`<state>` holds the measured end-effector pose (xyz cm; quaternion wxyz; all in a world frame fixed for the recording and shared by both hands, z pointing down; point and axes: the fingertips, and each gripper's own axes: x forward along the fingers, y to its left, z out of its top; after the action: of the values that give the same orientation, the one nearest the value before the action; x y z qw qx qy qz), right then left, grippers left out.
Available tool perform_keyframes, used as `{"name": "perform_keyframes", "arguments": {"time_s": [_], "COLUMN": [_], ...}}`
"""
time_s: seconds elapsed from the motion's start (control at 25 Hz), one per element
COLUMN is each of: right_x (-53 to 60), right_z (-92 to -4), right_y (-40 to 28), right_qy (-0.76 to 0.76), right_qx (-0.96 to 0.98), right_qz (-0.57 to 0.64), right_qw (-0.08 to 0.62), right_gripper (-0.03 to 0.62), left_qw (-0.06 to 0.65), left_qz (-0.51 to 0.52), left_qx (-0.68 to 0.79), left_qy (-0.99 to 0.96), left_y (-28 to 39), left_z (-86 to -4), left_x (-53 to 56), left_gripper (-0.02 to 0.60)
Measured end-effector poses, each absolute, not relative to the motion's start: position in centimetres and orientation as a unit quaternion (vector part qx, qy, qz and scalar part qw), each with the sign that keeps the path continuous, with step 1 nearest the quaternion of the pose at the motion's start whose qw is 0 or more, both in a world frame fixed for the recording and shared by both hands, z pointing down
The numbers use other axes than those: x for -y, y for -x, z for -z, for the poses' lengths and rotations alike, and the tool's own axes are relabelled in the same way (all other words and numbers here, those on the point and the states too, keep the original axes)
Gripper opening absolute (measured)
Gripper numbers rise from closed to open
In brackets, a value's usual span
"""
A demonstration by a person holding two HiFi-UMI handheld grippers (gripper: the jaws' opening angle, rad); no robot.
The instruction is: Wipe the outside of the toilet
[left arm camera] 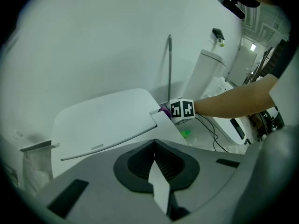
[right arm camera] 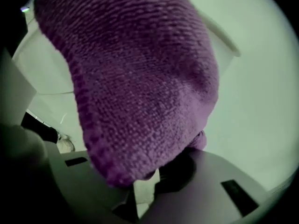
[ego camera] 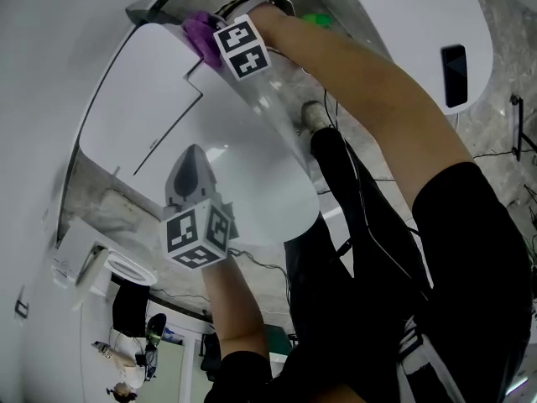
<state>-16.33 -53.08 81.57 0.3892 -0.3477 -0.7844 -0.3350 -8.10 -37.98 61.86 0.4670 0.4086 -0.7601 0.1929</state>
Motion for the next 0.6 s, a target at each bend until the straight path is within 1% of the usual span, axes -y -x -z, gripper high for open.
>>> {"name": "perform_keyframes", "arguments": {"time_s": [0.6], "right_x": [50.6], "right_z": [-82.8], "right_y": [9.9], "right_qy": [0.388], "right_qx": [0.743], "right_qz": [0.390], "right_qw": [0.381], "right_gripper": [0.052], "left_qw": [0.482], "left_qz": [-0.184], "left_qx": [0.752], "left_qy": [-0.412], "left_y": [4.6], "left_z": [-63.8], "left_x": [37.4], "left_gripper": [0.008]}}
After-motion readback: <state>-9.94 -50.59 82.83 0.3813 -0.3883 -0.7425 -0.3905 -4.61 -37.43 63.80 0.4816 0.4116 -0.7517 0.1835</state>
